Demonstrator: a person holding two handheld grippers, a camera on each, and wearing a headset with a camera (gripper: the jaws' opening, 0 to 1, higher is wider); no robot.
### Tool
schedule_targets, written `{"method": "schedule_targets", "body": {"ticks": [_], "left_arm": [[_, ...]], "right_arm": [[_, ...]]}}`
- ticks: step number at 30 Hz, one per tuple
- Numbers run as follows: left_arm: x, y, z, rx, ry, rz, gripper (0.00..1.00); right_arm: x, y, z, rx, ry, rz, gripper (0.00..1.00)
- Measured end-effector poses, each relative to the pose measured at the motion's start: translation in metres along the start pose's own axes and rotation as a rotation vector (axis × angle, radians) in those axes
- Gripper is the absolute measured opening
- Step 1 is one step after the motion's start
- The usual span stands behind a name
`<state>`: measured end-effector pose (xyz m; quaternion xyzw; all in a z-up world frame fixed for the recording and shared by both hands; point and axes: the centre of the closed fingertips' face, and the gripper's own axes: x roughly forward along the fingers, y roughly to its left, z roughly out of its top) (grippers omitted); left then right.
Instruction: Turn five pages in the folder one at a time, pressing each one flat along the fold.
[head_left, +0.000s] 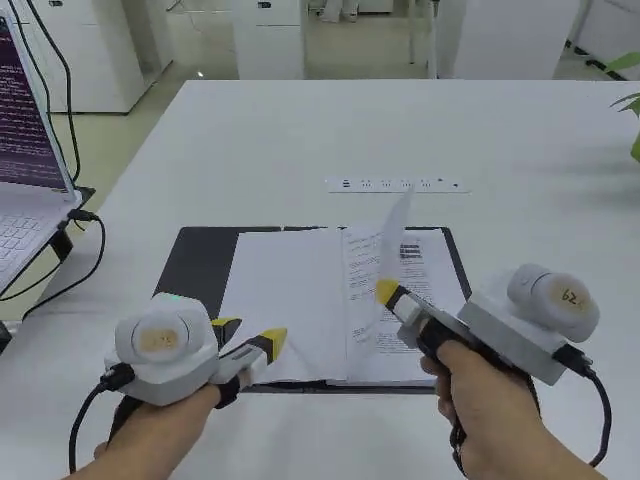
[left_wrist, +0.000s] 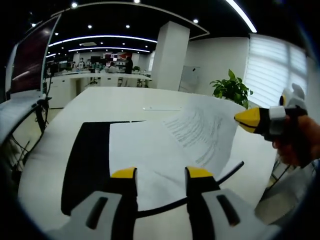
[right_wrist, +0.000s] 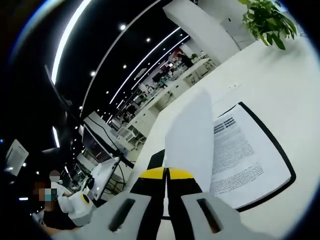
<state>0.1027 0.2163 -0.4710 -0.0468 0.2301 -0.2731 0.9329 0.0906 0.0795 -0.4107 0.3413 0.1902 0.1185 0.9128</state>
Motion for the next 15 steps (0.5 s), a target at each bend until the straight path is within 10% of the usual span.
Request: {"method": "schedule_targets", "body": {"ticks": [15], "left_arm": [[-0.046,0.052,0.003,-0.018,-0.036,0.068,0.35]], "right_arm": [[0.044,0.058,-0.053,-0.148,0.159,0.057,0.00]]}}
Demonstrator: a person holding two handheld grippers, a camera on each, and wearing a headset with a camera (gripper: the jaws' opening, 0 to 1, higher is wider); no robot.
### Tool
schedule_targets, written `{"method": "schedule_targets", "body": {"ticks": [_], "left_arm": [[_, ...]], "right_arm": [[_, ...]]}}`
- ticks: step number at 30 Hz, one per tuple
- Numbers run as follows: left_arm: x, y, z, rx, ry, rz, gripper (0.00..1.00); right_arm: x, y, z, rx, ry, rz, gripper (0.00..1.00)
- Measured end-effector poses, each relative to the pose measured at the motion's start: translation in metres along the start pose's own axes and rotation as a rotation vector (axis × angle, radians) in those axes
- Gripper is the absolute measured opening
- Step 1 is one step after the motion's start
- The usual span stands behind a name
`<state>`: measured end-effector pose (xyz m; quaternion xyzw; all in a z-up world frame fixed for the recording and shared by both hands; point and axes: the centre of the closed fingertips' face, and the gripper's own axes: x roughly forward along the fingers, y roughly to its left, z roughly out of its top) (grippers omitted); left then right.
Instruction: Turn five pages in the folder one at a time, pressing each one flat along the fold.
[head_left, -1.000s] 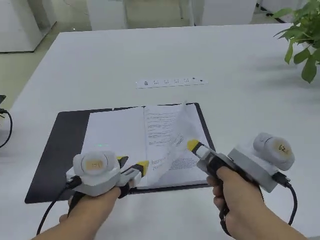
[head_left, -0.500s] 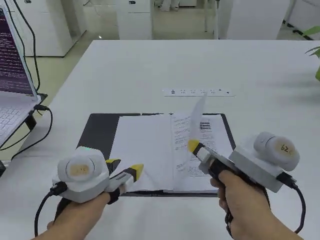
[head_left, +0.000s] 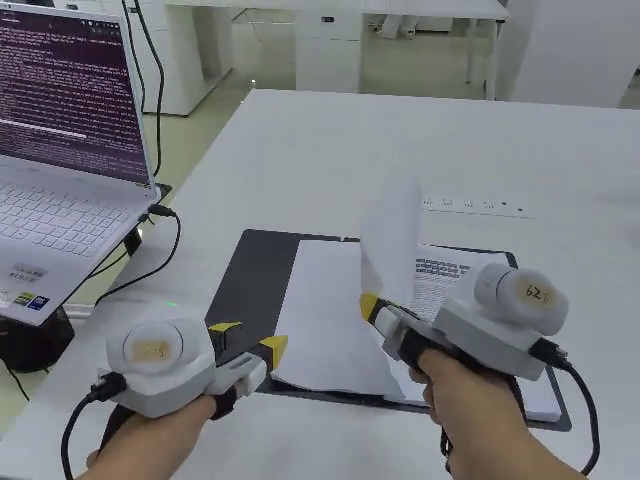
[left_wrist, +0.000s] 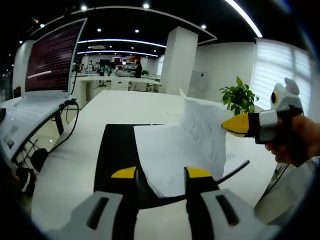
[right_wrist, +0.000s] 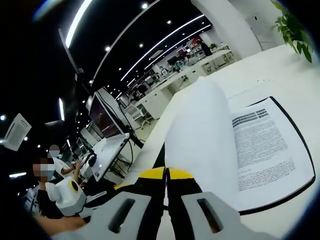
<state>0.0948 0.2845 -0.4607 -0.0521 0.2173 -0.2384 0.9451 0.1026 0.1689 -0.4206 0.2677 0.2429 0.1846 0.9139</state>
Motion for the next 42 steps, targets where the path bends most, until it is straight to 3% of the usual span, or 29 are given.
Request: {"method": "schedule_targets", "body": {"ticks": [10,19,35,42], "left_arm": [[-0.013,0.013,-0.003,-0.017,-0.003,0.012,0.33],[-0.021,0.020,-0.009,-0.026,0.014,0.009,0.31],[-0.027,0.025,-0.023,-0.046,0.047,0.014,0.31],[-0.026,0.024,-0.025,-0.050,0.051,0.017,0.31]], "right_arm": [[0.029,0.008,-0.042,-0.090,0.131,-0.026,0.00],[0.055,0.003,-0.095,-0.167,0.281,-0.056,0.00],[0.079,-0.020,-0.137,-0.272,0.383,-0.104,0.00],[0.078,-0.017,-0.138,-0.250,0.360,-0.052,0.04]]}}
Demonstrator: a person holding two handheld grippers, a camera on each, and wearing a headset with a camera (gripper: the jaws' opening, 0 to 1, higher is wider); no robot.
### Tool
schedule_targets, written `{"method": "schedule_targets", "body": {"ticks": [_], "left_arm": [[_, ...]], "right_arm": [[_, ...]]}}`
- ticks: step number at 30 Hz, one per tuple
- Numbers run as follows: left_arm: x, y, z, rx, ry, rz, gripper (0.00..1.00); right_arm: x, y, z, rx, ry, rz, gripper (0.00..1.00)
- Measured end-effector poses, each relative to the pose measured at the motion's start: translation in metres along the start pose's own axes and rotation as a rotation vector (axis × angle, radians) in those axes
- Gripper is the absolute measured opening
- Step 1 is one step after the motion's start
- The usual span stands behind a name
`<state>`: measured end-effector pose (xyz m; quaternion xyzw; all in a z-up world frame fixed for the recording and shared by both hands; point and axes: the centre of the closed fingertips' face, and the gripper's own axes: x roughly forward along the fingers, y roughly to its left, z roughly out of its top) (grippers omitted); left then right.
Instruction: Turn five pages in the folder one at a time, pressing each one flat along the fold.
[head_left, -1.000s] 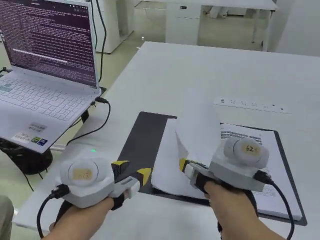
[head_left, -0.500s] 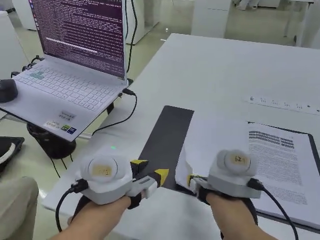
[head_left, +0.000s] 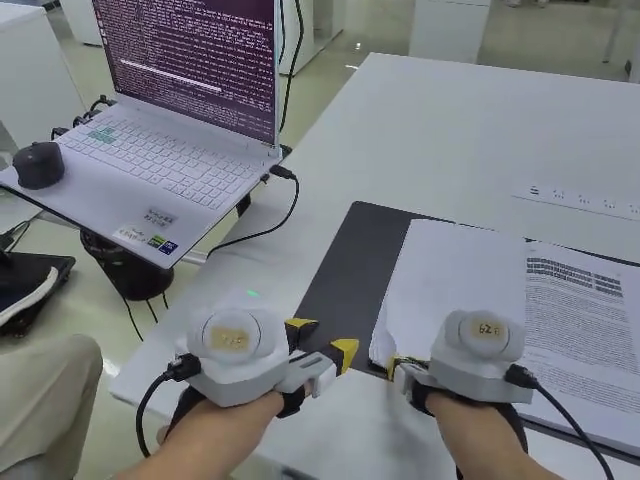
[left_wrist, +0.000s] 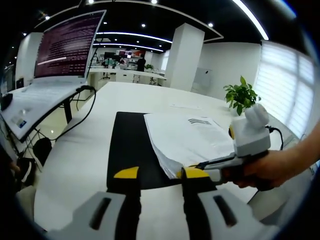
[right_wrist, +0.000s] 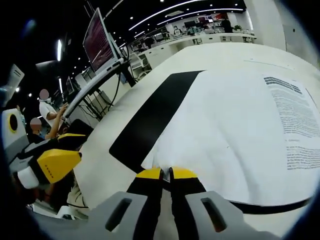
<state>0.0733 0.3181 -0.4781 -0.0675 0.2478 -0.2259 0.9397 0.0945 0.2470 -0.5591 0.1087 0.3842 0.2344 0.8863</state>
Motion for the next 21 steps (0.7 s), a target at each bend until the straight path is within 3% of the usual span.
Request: {"method": "schedule_targets", "body": {"ticks": [3,12,16,21], "left_arm": [[0.000,-0.001,-0.002,0.001,0.003,0.000,0.31],[0.000,-0.005,-0.001,0.012,0.008,0.000,0.31],[0.002,-0.009,0.001,0.022,0.013,-0.004,0.31],[0.011,-0.019,0.005,0.054,0.024,-0.025,0.31]], "right_arm": [[0.000,0.006,0.000,0.001,-0.008,0.035,0.09],[-0.005,0.008,-0.004,0.052,-0.028,0.095,0.09],[-0.010,0.006,-0.004,0.074,-0.025,0.096,0.00],[-0.023,0.003,0.002,0.089,-0.060,0.095,0.00]]}}
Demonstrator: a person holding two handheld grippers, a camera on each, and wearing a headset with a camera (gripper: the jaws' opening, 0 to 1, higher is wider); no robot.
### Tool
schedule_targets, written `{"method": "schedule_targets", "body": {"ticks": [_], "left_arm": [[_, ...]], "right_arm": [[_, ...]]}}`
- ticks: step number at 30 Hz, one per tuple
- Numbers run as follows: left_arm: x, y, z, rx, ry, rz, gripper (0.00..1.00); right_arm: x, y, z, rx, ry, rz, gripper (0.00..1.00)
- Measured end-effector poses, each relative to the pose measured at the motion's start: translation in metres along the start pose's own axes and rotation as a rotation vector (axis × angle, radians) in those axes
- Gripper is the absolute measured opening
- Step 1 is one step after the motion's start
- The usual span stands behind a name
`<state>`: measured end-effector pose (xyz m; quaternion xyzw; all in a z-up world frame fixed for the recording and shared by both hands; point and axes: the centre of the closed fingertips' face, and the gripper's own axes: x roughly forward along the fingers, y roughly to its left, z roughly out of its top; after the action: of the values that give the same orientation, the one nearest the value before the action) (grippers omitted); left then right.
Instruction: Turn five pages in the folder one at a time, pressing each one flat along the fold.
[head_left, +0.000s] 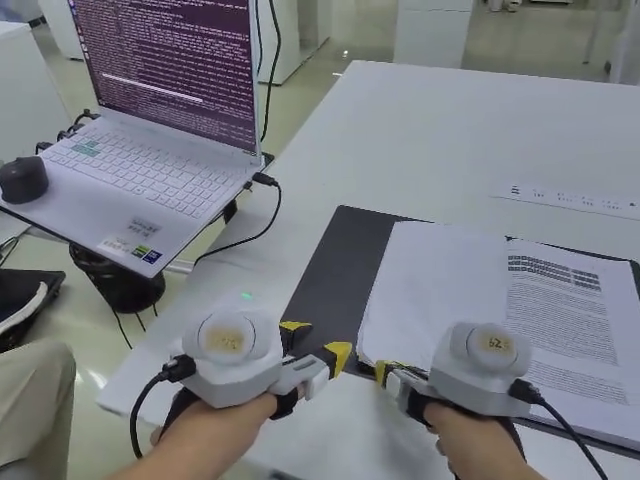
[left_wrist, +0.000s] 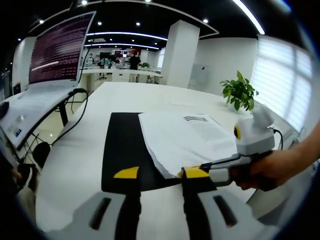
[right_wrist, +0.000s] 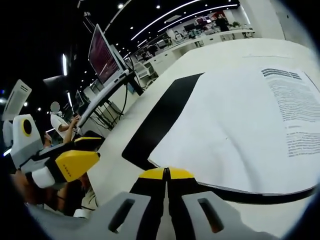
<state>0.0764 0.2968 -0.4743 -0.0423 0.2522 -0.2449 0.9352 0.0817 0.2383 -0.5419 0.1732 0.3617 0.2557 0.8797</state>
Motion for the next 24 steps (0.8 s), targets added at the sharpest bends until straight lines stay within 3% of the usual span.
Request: {"method": "schedule_targets", "body": {"ticks": [8,13,16,20,24], "left_arm": [[0.027,-0.026,0.006,0.081,0.038,-0.066,0.31],[0.058,-0.040,-0.009,0.165,0.115,-0.088,0.31],[0.075,-0.046,-0.017,0.178,0.144,-0.083,0.31],[0.091,-0.042,-0.031,0.207,0.184,-0.027,0.30],[0.098,-0.032,-0.037,0.175,0.183,0.027,0.29]], "right_arm": [[-0.033,-0.019,0.030,0.047,-0.117,-0.027,0.00],[-0.056,-0.048,0.050,0.069,-0.198,-0.072,0.00],[-0.070,-0.070,0.056,0.089,-0.228,-0.107,0.00],[-0.086,-0.094,0.060,0.097,-0.269,-0.142,0.00],[-0.093,-0.108,0.062,0.099,-0.298,-0.152,0.00]]}}
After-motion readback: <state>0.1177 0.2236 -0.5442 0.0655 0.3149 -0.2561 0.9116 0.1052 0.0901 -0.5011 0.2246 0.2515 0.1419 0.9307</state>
